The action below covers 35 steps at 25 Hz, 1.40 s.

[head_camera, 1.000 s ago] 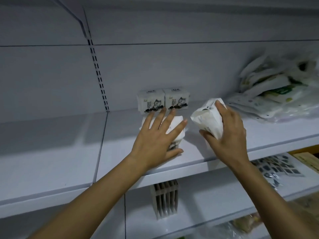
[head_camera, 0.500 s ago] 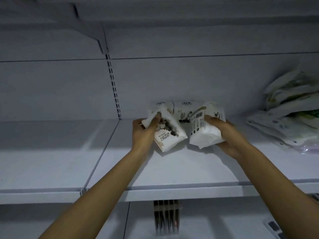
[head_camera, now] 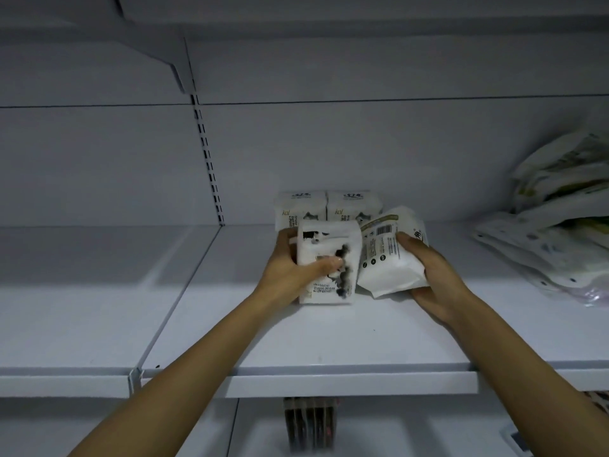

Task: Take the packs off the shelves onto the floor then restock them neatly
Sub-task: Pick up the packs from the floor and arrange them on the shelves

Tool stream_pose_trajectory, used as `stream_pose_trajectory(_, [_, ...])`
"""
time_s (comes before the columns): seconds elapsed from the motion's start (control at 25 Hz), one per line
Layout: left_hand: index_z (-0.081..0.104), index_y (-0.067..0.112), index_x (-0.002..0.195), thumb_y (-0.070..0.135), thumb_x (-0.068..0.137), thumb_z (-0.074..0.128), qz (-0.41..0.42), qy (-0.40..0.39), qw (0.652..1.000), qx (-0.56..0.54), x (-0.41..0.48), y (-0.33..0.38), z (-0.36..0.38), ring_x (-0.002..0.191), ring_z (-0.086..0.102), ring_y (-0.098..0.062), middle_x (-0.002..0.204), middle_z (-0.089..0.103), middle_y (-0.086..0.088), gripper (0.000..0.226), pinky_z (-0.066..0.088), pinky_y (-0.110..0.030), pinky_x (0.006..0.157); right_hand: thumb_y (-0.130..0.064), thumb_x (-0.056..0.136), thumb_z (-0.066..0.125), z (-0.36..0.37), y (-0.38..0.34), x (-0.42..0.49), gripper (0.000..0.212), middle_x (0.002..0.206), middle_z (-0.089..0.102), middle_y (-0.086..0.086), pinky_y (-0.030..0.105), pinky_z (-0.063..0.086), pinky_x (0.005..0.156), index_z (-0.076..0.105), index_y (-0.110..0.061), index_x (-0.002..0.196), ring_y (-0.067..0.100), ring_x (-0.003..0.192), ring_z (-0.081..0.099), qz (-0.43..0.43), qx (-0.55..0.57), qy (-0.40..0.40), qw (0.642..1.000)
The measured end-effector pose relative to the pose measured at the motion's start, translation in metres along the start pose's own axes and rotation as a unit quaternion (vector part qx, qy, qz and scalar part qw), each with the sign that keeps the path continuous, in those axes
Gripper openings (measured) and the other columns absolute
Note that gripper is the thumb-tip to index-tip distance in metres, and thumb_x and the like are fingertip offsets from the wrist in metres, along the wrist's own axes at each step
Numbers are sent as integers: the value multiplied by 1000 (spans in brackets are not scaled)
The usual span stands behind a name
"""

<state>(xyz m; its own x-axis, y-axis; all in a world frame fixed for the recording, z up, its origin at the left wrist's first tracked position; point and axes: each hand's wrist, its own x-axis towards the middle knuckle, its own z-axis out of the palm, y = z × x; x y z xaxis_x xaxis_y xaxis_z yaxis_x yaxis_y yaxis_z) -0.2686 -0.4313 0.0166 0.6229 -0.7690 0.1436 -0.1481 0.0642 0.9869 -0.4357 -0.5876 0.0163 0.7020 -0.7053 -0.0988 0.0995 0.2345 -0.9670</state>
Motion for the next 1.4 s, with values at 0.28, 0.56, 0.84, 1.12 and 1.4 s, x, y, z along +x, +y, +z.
stream_pose_trajectory(0.28, [24,30,147,61,76,63,101,45,810,576,55,15,-15,125,41,-26,140,42,1,86,38,-39,97,-41,72,67,2,2,0,56,110,71,8,42,55,59,57,-22,124,33,95,69,-24,8,9,1000])
stream_pose_trajectory(0.56, [31,31,146,46,82,61,142,67,762,628,62,-3,-25,132,28,-23,143,32,-1,72,30,-37,102,-29,67,81,-2,-8,24,69,128,55,-1,28,43,93,55,-24,130,15,113,53,-391,-476,96,782])
stream_pose_trajectory(0.84, [25,27,146,36,62,89,187,117,934,282,53,-37,-46,139,13,1,153,12,11,105,22,-13,110,-29,67,81,15,-33,62,61,114,59,-7,28,45,85,52,-30,121,15,104,56,-185,-630,-68,751])
stream_pose_trajectory(1.12, [10,25,152,33,75,79,178,53,914,360,64,-44,-46,144,16,-14,158,6,6,103,28,-27,108,-44,70,80,19,-52,104,48,101,65,-4,20,44,75,64,-25,111,14,93,63,-185,-488,43,852])
stream_pose_trajectory(1.4, [-14,39,149,41,68,83,74,84,940,322,62,-38,-46,122,52,-20,146,43,4,126,45,-31,98,-62,66,68,18,5,62,68,125,53,-2,36,35,93,59,-25,122,18,114,47,-374,-586,139,705])
